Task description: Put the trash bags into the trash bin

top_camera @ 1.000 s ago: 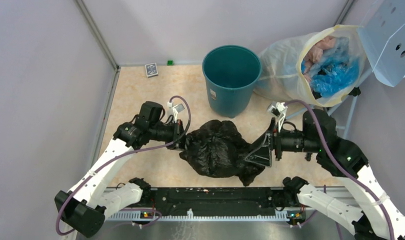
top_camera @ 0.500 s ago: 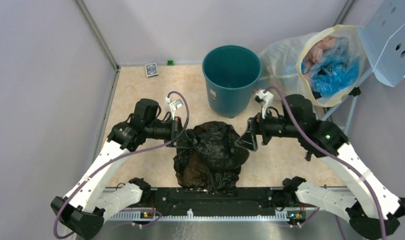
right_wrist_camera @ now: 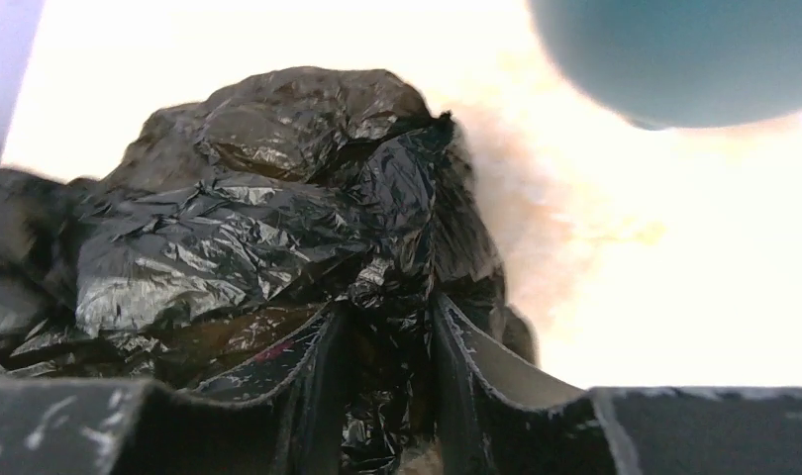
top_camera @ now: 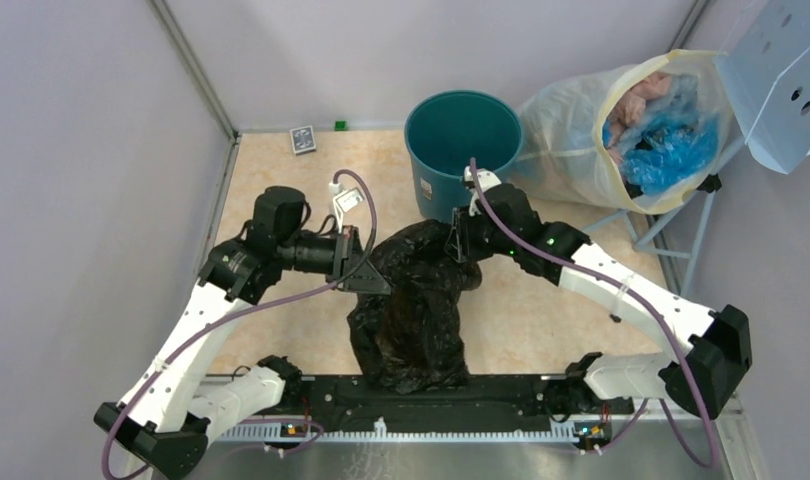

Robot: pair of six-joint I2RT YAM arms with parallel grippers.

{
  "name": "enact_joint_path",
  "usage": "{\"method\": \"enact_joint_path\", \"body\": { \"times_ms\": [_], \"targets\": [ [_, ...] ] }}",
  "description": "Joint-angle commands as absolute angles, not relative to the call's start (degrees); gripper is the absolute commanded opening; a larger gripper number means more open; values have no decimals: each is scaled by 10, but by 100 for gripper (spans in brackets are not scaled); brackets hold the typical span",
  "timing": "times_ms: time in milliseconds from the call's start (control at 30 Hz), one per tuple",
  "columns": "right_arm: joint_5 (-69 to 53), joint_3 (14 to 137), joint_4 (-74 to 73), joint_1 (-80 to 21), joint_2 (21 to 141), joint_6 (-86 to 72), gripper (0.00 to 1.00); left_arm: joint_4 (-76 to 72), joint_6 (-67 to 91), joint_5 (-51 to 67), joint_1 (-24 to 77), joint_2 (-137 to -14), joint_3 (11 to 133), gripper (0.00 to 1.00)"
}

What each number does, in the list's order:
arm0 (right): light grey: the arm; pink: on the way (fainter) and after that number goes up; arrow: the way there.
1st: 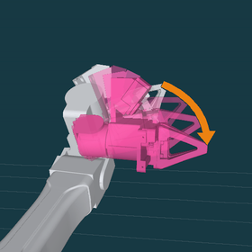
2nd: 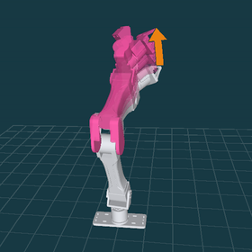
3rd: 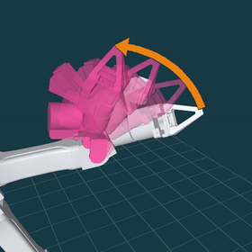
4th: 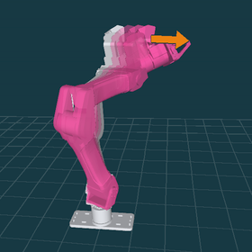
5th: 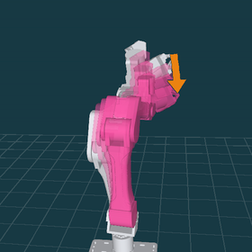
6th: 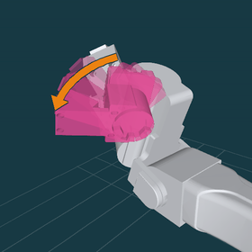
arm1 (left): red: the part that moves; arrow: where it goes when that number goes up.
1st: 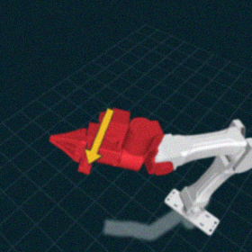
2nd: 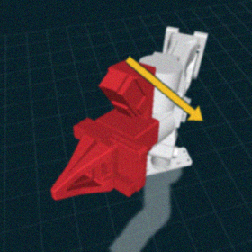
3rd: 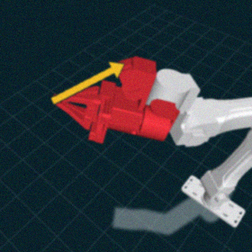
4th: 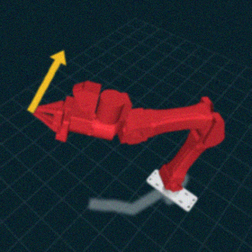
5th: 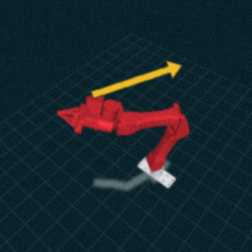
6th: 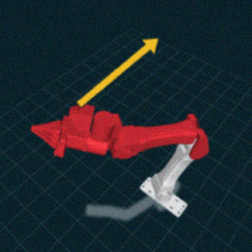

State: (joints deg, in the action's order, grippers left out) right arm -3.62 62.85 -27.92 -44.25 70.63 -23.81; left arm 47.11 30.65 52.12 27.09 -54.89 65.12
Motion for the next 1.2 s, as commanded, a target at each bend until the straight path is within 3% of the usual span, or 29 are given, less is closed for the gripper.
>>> {"method": "enact_joint_path", "body": {
  "times_ms": [0, 100, 233, 333, 500, 667, 833, 1167],
  "targets": [
    [112, 618, -234, -425, 701, -283, 37, 449, 289, 613, 272, -538, 718, 0],
    [121, 619, -251, -421, 694, -260, 46, 402, 316, 643, 272, -527, 748, 0],
    [106, 621, -288, -420, 657, -218, 72, 327, 364, 654, 271, -539, 763, 0],
    [79, 618, -307, -421, 604, -188, 78, 302, 372, 631, 271, -569, 779, 0],
    [29, 663, -362, -421, 540, -165, 76, 265, 379, 597, 271, -624, 815, 0],
    [-50, 750, -417, -453, 568, -173, 70, 273, 368, 538, 271, -666, 848, 0],
    [-90, 768, -378, -537, 603, -185, 70, 245, 385, 535, 271, -675, 837, 0],
    [-86, 777, -343, -600, 654, -217, 75, 246, 390, 512, 272, -664, 824, 0]
  ]
}}
